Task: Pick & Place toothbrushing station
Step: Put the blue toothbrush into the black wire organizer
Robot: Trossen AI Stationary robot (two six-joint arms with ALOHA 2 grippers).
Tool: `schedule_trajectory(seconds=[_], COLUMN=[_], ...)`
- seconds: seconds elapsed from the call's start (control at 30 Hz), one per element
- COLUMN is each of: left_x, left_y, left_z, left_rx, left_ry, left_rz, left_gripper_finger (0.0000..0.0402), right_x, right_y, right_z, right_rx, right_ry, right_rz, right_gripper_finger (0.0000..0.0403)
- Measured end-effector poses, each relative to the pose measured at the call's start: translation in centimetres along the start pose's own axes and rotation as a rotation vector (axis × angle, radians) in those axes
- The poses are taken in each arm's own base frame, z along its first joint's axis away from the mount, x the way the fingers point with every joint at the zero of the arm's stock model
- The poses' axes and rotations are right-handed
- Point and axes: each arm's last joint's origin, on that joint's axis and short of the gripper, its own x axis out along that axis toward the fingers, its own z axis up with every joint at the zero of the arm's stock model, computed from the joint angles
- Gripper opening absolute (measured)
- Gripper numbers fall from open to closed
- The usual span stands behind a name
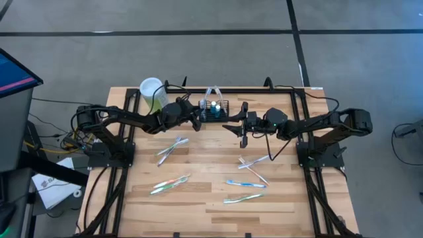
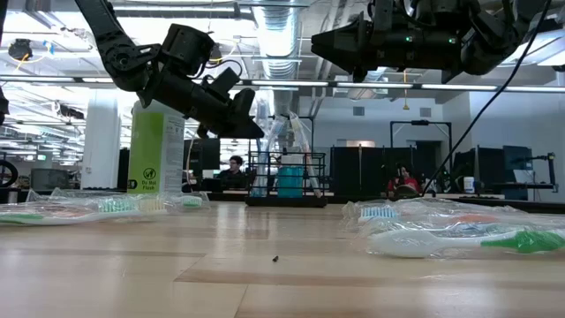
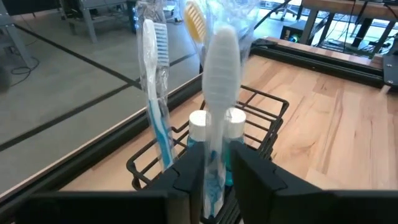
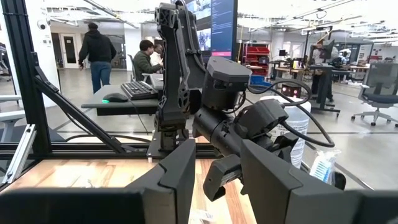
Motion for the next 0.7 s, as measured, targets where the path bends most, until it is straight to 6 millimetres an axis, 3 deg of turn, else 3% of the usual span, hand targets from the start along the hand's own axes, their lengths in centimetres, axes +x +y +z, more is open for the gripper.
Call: schedule_trajectory(seconds=[0.37, 0.7], left_x=[-0.3, -3.1], left_y=[0.3, 0.3], left_z=[0.5, 2.7], left_rx=[0.001, 0.015], left_ry=[-0.024, 0.005], left_rz=[0.079, 0.067], left_gripper_finger=[0.0118, 0.0146], right_x=[0.0, 0.0], right_y=[0.0, 0.0], right_z=[-0.1, -0.1], right_rx=[0.001, -0.014], right_ry=[0.011, 0.015], right_rz=[0.0, 0.0], right_gripper_finger=[0.0119, 0.0119])
